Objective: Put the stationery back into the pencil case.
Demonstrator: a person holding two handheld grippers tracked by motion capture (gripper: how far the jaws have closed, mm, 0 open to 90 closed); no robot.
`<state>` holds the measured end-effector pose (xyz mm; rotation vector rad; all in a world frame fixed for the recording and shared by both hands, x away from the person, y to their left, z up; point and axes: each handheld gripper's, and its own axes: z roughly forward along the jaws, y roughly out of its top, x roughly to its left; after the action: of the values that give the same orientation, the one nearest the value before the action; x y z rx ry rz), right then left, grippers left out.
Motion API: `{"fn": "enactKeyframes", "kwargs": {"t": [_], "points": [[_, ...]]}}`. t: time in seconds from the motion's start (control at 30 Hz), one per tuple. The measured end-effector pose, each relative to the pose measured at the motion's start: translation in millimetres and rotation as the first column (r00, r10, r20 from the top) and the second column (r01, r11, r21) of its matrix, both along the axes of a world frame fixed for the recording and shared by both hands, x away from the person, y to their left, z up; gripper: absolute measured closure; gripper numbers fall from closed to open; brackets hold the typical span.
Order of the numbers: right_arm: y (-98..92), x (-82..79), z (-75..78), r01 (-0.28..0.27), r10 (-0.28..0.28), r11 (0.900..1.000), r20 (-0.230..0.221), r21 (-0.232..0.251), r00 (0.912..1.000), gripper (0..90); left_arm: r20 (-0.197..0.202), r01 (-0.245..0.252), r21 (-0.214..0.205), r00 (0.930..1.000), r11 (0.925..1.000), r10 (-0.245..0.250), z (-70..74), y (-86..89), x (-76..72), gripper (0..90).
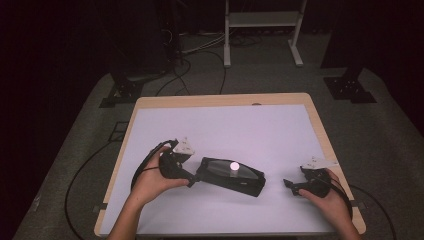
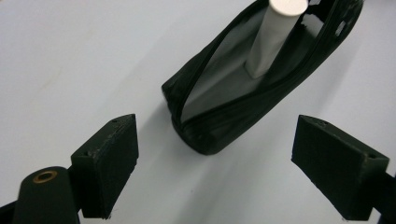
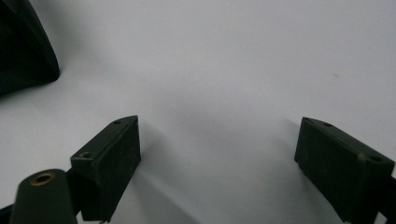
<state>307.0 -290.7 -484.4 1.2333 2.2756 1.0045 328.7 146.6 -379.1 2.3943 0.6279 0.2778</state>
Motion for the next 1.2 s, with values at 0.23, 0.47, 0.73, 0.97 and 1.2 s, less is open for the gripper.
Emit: {"fn": "enactKeyframes", "kwargs": {"t": [0.23,0.47,0.73,0.97,1.2], "points": [[0.0,-0.1,0.0,0.0,0.0,1.0,0.0,-0.001,1.0,13.0,0.004,-0.045,0.007,0.999,0.999,0.045,-10.3,20.2,-4.6,10.2],[0.0,-0.1,0.0,0.0,0.0,1.0,0.001,-0.001,1.0,13.0,0.005,-0.097,-0.016,0.9953,0.9951,0.097,-22.2,45.9,-11.3,10.1],[0.2,-0.1,0.0,0.001,-0.001,1.0,0.0,0.001,1.0,13.0,-0.013,-0.164,-0.028,0.9865,0.9861,0.163,-35.5,70.9,-19.1,10.1],[0.2,-0.2,0.0,0.001,-0.001,1.0,0.0,0.0,1.0,13.0,-0.024,-0.22,-0.031,0.9753,0.9749,0.22,-49.0,86.9,-27.1,10.2],[0.2,-0.2,0.0,0.001,-0.001,1.0,0.001,0.0,1.0,13.0,-0.031,-0.273,-0.002,0.9617,0.9621,0.273,-64.3,99.5,-34.5,10.1]]}}
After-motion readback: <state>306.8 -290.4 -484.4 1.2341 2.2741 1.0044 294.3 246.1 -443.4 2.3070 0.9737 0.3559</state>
